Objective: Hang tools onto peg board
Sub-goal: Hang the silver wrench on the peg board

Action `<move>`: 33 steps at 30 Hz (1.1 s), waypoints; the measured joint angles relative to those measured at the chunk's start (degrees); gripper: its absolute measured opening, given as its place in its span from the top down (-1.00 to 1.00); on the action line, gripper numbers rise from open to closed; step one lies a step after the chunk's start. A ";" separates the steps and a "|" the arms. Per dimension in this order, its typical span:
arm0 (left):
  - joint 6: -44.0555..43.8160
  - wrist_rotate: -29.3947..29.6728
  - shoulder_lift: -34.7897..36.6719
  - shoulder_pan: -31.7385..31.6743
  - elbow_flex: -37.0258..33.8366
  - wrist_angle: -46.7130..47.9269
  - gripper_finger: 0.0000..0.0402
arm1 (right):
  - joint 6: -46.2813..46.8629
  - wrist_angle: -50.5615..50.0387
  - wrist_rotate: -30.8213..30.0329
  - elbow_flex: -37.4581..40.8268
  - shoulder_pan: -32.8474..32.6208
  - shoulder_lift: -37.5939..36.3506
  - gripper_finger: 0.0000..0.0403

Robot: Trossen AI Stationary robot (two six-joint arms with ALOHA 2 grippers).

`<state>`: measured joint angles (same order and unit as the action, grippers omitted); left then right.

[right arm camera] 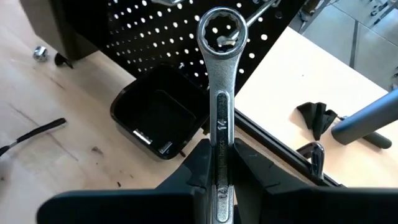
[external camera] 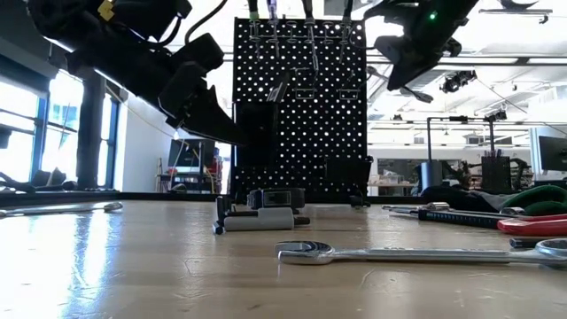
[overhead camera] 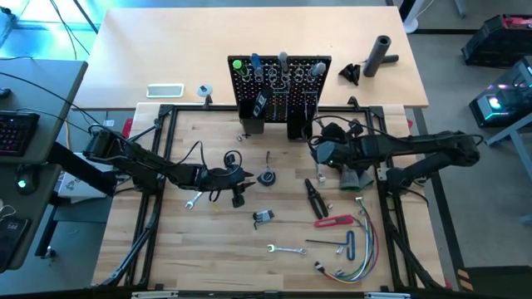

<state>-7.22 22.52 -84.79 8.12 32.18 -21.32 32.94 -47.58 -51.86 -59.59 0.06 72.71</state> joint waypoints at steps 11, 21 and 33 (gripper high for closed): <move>-0.07 0.00 0.00 0.00 0.00 0.00 0.40 | -4.11 2.87 2.43 0.16 4.40 0.00 0.85; 0.24 0.00 0.00 0.00 0.00 -0.02 0.40 | -6.67 4.78 2.37 0.39 7.03 0.04 0.85; -0.04 0.01 0.00 0.00 0.00 0.00 0.40 | -12.46 9.24 6.77 0.42 10.91 0.04 0.78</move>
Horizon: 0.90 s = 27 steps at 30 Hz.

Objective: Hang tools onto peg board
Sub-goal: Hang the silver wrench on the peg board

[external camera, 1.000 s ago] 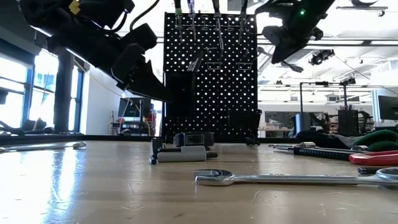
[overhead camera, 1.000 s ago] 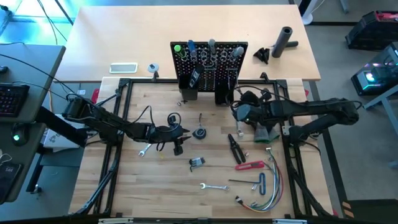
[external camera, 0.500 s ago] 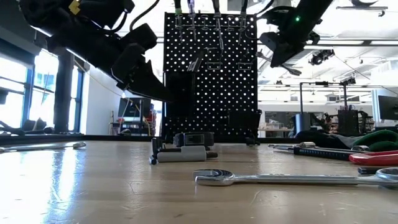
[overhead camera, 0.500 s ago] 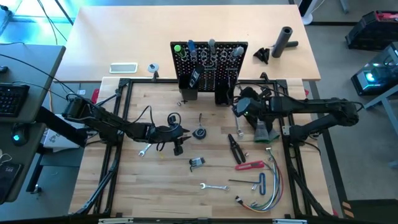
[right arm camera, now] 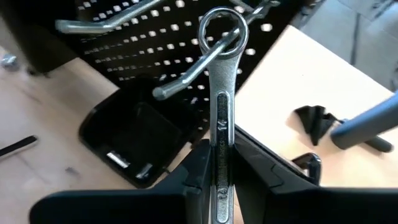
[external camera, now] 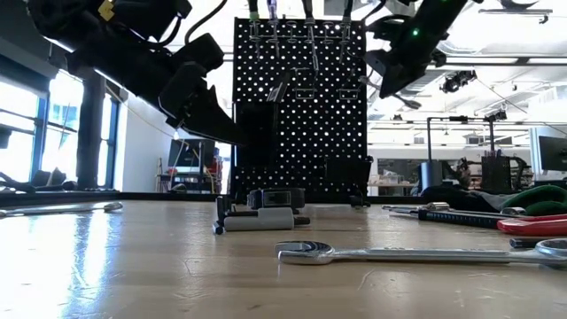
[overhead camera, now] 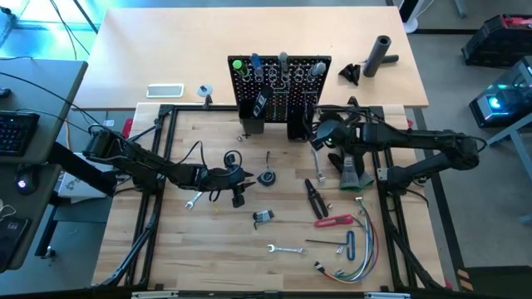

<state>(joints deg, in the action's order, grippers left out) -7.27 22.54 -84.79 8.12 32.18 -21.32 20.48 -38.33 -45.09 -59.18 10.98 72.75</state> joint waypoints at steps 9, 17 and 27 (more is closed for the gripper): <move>-0.13 0.00 0.00 0.00 0.00 0.02 0.40 | -1.06 0.32 1.23 0.00 0.29 0.00 0.62; -0.69 -0.01 0.00 0.00 0.00 0.02 0.40 | -1.06 0.07 1.66 0.00 -0.93 0.00 0.27; -1.36 -0.04 0.00 0.00 0.00 0.07 0.40 | 5.64 -6.11 0.34 0.00 -7.00 -2.75 0.12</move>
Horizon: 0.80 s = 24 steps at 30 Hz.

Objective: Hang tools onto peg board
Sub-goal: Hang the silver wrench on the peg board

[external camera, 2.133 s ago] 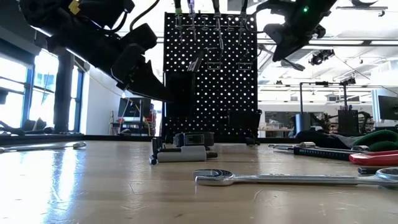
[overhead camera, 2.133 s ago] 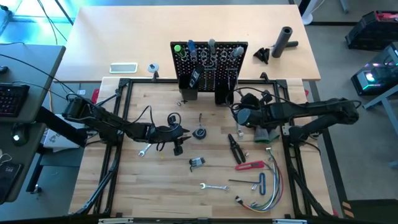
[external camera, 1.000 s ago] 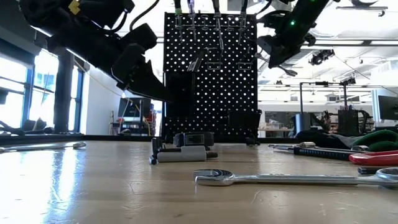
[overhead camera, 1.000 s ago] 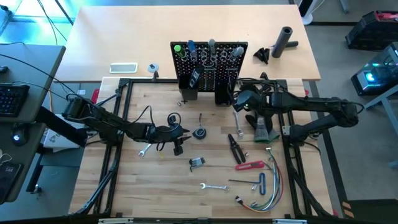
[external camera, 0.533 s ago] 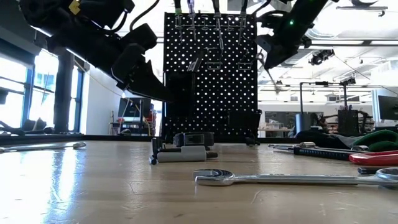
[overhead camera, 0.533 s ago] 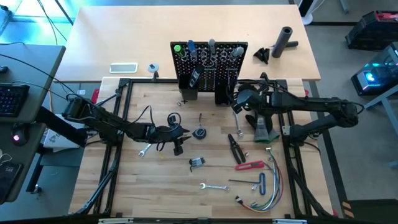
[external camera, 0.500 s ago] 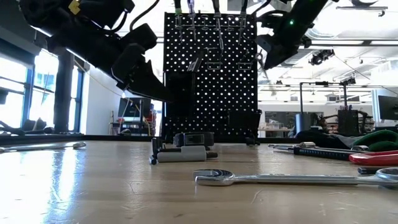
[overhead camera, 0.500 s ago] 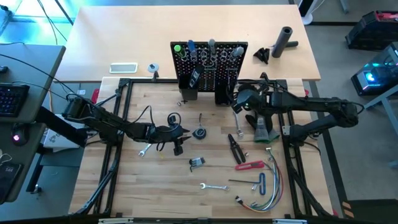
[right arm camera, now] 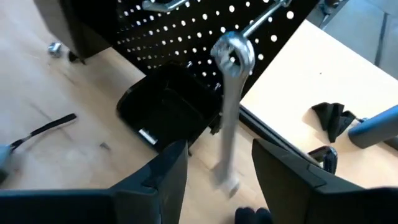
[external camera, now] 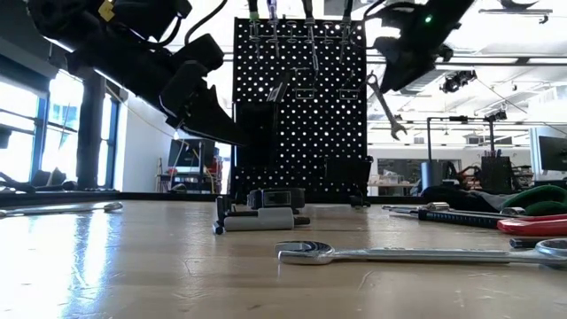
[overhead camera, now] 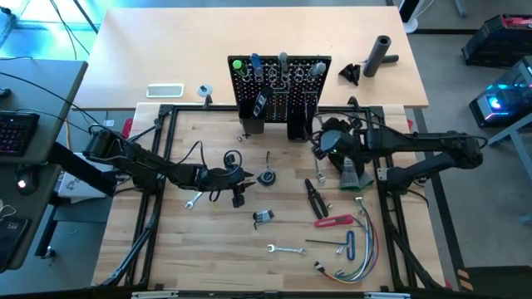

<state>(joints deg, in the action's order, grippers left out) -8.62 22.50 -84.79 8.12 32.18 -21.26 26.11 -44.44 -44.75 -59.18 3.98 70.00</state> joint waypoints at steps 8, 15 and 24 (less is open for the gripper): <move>-0.26 -0.05 -0.01 -0.21 0.00 -0.03 0.40 | 6.72 -5.89 1.97 0.00 -7.98 -3.13 0.12; -0.84 -1.18 -0.02 -0.97 0.00 -0.99 0.40 | 9.72 -7.06 9.34 0.00 -15.49 -3.24 0.12; -0.83 -2.48 -0.02 -2.28 0.02 -4.18 0.40 | 14.61 -8.03 10.20 0.00 -25.49 -3.23 0.12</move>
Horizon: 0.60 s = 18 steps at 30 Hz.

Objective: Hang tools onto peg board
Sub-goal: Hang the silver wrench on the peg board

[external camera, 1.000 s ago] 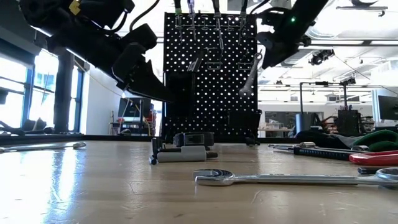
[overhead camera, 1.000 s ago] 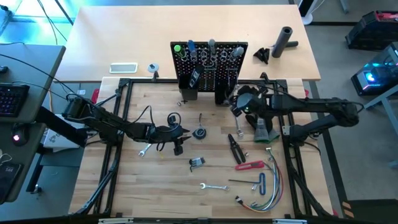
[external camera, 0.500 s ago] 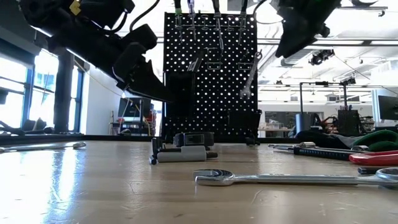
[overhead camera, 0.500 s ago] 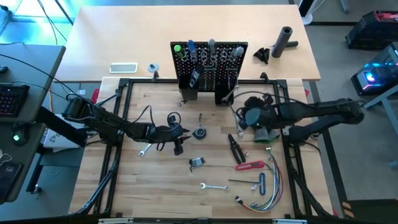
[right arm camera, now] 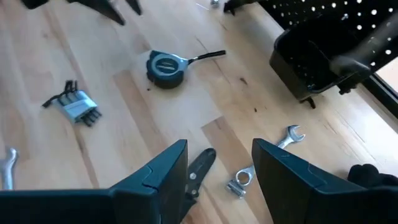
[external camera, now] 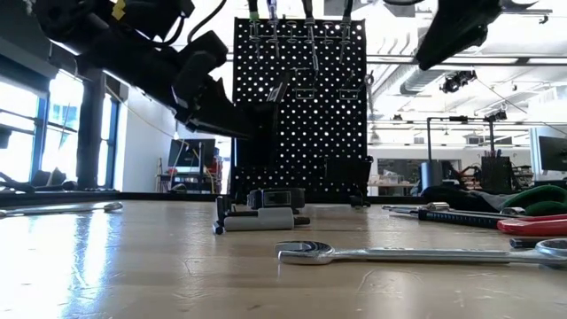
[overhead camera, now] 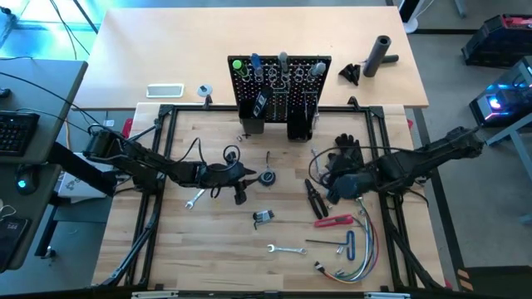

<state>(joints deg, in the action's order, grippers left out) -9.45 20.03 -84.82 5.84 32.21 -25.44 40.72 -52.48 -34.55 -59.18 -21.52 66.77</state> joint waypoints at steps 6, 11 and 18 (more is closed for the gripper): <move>-0.08 -3.56 0.00 -1.72 0.02 -2.00 0.40 | 5.00 -2.77 -4.63 0.01 -5.95 2.79 0.12; -1.66 -11.35 -0.19 -3.73 0.02 -2.07 0.40 | 5.55 -2.73 -4.23 0.02 -9.60 7.67 0.12; -2.43 -17.79 -0.76 -4.01 0.02 -6.65 0.40 | 7.87 -2.55 -2.30 0.02 -13.03 15.51 0.12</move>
<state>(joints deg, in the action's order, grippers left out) -11.88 2.23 -85.58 1.83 32.23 -32.09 48.59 -55.02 -36.85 -59.16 -34.55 82.27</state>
